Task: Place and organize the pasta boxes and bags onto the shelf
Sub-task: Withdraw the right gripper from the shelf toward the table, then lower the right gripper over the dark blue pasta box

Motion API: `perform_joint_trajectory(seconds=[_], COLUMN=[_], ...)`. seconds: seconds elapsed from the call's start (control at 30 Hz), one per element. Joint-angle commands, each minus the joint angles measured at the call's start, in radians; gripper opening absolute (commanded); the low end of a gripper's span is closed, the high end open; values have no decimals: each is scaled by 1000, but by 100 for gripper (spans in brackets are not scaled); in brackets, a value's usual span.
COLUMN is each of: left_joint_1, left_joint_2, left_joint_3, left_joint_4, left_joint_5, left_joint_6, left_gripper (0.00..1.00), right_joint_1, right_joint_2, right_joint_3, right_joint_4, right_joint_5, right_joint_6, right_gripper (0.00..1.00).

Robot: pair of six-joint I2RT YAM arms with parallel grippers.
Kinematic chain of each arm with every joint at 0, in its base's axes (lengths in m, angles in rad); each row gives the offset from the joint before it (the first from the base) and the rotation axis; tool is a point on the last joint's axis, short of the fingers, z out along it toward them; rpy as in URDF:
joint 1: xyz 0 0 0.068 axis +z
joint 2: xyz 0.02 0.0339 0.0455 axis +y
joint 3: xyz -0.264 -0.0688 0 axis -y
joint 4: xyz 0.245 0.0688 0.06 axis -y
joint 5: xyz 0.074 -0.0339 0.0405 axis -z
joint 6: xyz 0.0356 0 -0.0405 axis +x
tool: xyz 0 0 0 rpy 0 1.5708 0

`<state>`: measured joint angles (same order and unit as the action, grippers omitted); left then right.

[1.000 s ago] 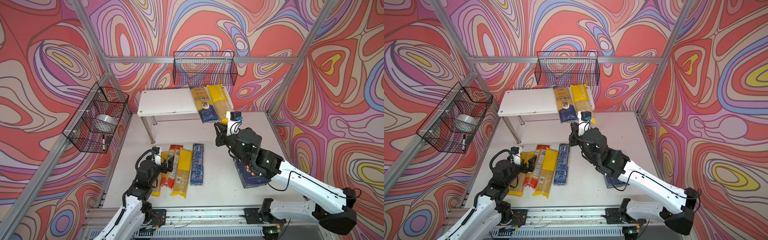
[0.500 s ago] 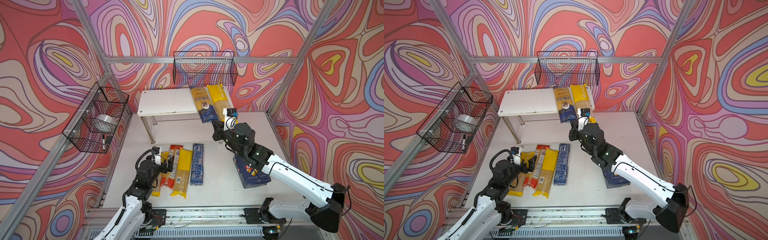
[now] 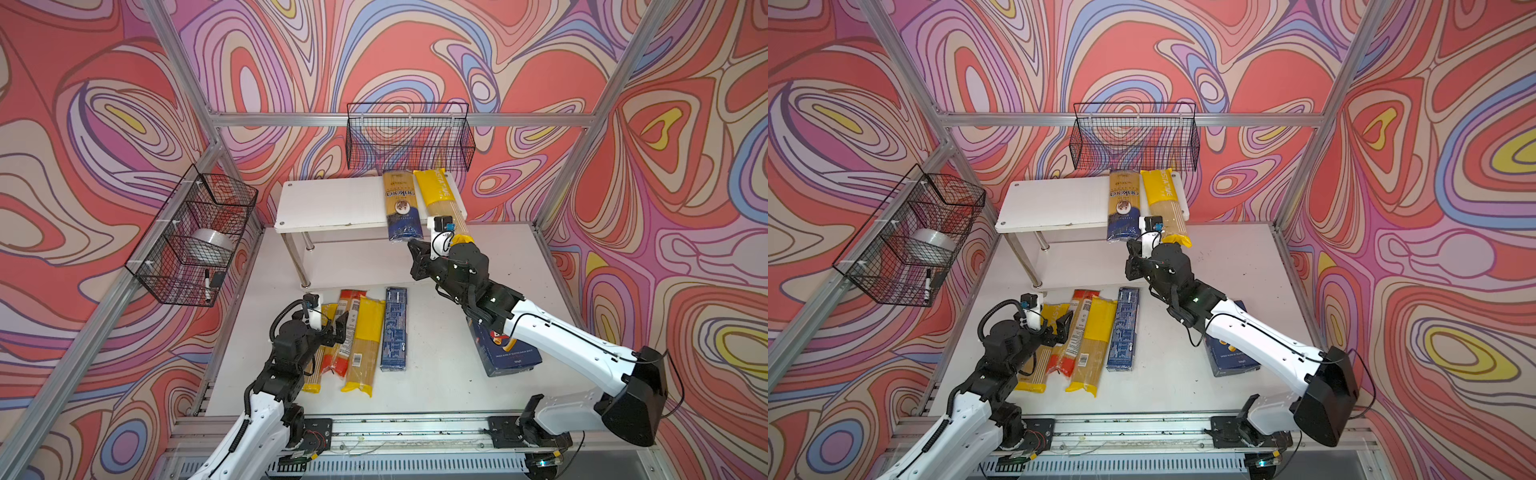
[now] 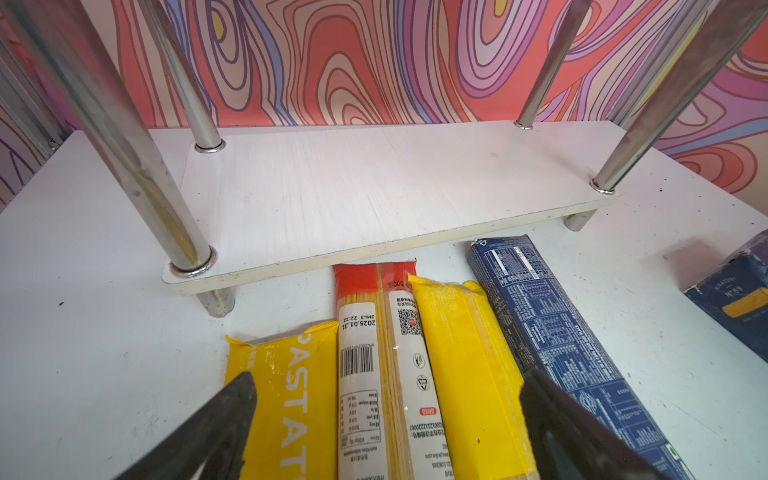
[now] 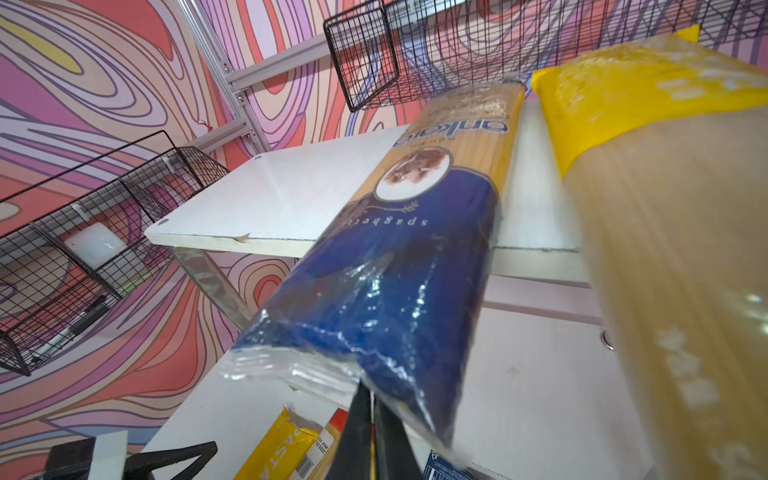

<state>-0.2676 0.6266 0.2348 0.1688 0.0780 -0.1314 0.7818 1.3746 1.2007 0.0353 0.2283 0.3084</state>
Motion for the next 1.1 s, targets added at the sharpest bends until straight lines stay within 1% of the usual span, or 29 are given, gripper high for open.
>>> perform_joint_trajectory(seconds=[0.0, 0.03, 0.1, 0.17, 0.27, 0.37, 0.47, 0.53, 0.7, 0.8, 0.87, 0.93, 0.97, 1.0, 1.07], left_joint_1=[-2, -2, -2, -1, -1, -1, 0, -1, -1, -1, -2, -1, -2, -1, -1], left_joint_2=[-16, -14, -12, -6, 4, 4, -1, -4, -16, -13, -11, -14, -15, -18, -21], left_joint_3=[5, 6, 7, 10, 12, 14, 11, 10, 4, 6, 7, 6, 4, 3, 2], left_joint_4=[20, 20, 20, 20, 21, 21, 21, 21, 21, 20, 21, 20, 20, 20, 20], left_joint_5=[-2, -1, -2, -1, 2, 4, 2, 1, -1, -2, 0, 1, 3, 4, -3], left_joint_6=[2, 2, 2, 3, 3, 4, 4, 2, 3, 3, 2, 2, 4, 4, 1], left_gripper=[100, 100, 100, 100, 100, 100, 100, 100, 100, 100, 100, 100, 100, 100, 100], right_joint_1=[-25, -29, -30, -30, -31, -30, -31, -31, -30, -20, 34, 138, 196, 241, 288], right_joint_2=[-10, -22, -43, -60, -76, -99, -134, -150, -170, -110, -70, -49, -48, -55, -79], right_joint_3=[7, -2, -19, -26, -3, 20, 22, 31, 34, 108, 163, 215, 224, 220, 179], right_joint_4=[-14, -10, 1, -2, -59, -124, -152, -176, -201, -320, -416, -536, -585, -614, -631], right_joint_5=[35, 34, 20, -5, -32, -62, -101, -141, -292, -478, -524, -489, -442, -399, -331], right_joint_6=[23, 28, 22, 14, 3, -2, 4, 0, 34, 26, 10, -56, -77, -79, -46], right_gripper=[2, 7, 10, 16, 28, 35, 38, 38, 43, 48, 51, 54, 56, 58, 59])
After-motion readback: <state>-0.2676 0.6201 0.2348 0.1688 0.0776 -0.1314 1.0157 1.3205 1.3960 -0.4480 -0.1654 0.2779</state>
